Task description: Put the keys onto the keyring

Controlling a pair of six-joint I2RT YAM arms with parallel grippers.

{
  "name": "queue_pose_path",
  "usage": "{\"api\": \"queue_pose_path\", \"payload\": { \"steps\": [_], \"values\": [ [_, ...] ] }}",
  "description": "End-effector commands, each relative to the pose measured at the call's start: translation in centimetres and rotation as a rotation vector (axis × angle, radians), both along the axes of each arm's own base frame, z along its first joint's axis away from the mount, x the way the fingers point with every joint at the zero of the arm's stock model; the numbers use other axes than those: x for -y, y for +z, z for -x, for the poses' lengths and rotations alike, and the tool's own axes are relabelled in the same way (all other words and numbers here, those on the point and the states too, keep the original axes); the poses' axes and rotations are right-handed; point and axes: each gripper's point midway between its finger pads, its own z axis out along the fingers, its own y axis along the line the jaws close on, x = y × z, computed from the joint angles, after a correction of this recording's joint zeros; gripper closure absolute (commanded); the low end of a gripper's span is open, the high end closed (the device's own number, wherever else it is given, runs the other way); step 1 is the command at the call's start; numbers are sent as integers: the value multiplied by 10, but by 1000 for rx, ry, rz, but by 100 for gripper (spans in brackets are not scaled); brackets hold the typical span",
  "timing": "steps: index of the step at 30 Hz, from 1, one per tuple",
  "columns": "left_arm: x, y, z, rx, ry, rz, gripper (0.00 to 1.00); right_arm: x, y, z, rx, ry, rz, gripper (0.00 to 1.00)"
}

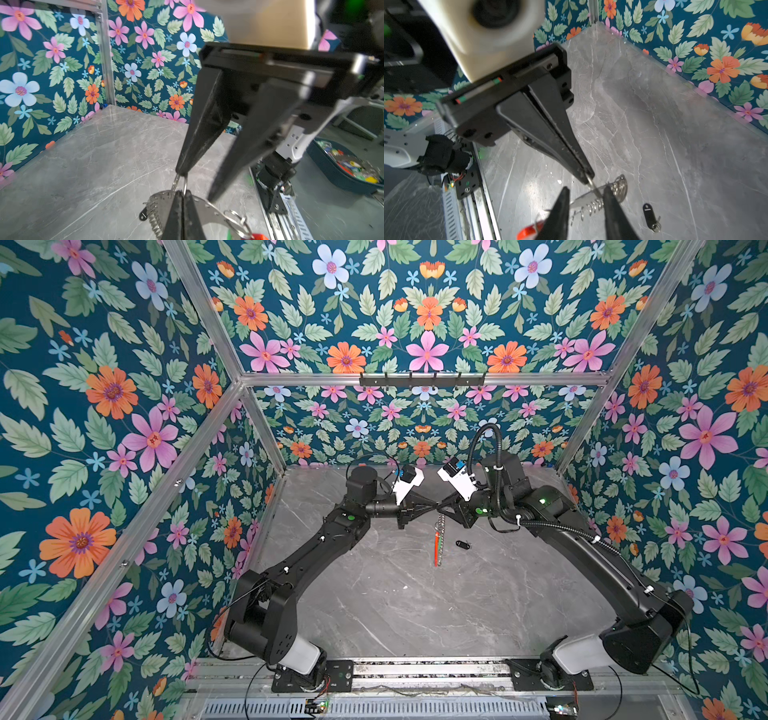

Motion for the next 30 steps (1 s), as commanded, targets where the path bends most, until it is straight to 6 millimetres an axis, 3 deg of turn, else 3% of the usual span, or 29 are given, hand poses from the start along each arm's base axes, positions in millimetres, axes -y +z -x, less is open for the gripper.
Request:
{"api": "queue_pose_path", "payload": {
  "steps": [1, 6, 10, 17, 22, 30],
  "values": [
    [-11, 51, -12, 41, 111, 261, 100, 7, 33, -21, 72, -174, -218, 58],
    [-20, 66, -14, -19, 140, 431, 100, 27, 37, -24, 40, -265, -408, 57],
    [-24, 71, -4, -5, 149, 523, 100, 34, 31, -34, -23, -270, -483, 63],
    [-26, 72, 3, 17, 161, 591, 100, 16, 33, -37, -91, -193, -521, 72],
    [-28, 72, -1, 33, 223, 635, 100, -5, 30, -25, -110, -153, -537, 77],
    [-28, 73, -1, 16, 241, 722, 100, -5, 27, -25, -125, -191, -548, 81]
  ]
}}
